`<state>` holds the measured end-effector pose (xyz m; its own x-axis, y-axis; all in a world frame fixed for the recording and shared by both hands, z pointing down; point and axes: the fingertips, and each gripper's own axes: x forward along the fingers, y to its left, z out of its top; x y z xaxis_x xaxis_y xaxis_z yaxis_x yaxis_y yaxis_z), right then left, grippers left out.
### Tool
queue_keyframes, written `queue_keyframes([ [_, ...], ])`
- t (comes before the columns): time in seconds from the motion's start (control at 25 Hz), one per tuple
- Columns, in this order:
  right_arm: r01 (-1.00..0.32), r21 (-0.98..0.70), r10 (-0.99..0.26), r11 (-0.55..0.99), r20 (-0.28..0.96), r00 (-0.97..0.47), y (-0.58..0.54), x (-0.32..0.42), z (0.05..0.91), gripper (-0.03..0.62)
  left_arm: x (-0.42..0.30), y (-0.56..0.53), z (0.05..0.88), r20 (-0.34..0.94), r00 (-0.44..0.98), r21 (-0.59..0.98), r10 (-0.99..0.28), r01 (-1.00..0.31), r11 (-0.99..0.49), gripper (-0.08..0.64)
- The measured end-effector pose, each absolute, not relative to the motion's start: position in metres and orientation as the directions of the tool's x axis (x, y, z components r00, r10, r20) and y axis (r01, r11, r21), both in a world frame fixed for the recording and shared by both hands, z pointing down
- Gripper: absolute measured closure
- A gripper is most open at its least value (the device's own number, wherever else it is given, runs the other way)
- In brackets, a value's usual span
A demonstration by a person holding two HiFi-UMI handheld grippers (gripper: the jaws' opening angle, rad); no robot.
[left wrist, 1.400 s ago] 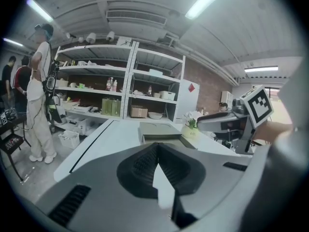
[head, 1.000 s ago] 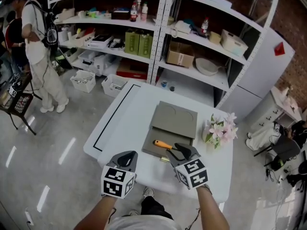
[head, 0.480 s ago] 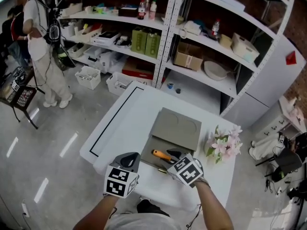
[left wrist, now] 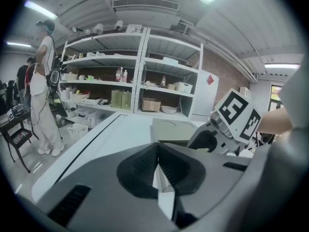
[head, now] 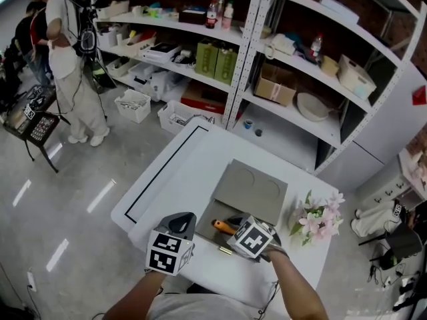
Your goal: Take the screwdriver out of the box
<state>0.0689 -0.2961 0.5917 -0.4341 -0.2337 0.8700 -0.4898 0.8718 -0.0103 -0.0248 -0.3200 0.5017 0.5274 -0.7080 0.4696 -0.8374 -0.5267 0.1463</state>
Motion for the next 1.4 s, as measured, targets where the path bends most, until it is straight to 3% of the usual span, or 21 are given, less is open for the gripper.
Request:
queue_keyframes([
  [0.44,-0.411,-0.073,-0.117,0.909,0.901,-0.418,-0.298,0.059,0.615,0.391,-0.034,-0.335,0.510,0.484,0.481,0.154,-0.731,-0.869,-0.470,0.554],
  [0.96,-0.408,-0.046,-0.127,0.912,0.914,-0.386,-0.301,0.060,0.617,0.425,-0.036,-0.339,0.514,0.495,0.466,0.151,-0.733,-0.877,-0.456,0.554],
  [1.12,-0.418,-0.048,-0.137,0.907,0.906,-0.401,-0.302,0.058,0.615,0.472,-0.036,-0.339,0.515,0.497,0.467,0.153,-0.731,-0.877,-0.456,0.554],
  [1.4,-0.426,-0.049,-0.146,0.903,0.899,-0.414,-0.301,0.059,0.614,0.473,-0.030,-0.342,0.514,0.493,0.469,0.148,-0.733,-0.875,-0.460,0.554],
])
